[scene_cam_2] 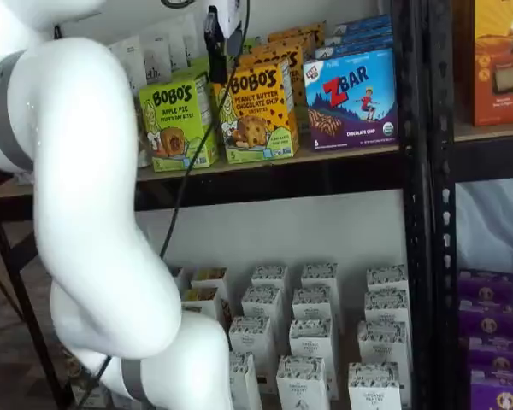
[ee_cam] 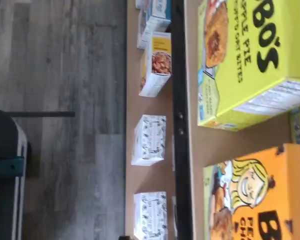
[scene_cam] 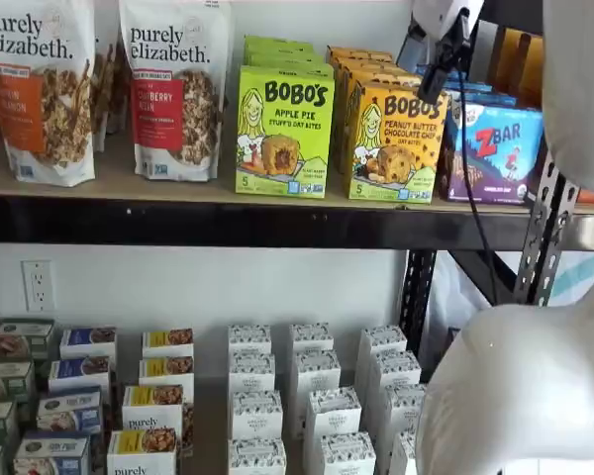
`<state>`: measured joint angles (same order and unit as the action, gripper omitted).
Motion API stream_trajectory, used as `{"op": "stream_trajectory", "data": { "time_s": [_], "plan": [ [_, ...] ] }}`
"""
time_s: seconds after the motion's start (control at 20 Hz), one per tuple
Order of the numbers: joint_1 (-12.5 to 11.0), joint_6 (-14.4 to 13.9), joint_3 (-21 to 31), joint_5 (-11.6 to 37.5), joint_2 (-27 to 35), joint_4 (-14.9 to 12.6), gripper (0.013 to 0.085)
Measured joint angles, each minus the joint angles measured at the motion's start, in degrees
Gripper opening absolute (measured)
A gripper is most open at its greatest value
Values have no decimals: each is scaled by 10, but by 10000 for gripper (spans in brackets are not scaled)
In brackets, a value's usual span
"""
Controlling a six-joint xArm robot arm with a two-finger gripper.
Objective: Pick up the orange box on the top shelf, the fifth box from the left
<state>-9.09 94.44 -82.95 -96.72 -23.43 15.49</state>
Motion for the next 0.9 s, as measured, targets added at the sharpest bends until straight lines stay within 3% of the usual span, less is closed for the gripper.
{"op": "stream_trajectory", "data": {
  "time_s": [0.45, 0.9],
  "plan": [
    [6, 2, -7, 43, 27, -8, 850],
    [-4, 23, -38, 73, 79, -32, 850]
  ]
}}
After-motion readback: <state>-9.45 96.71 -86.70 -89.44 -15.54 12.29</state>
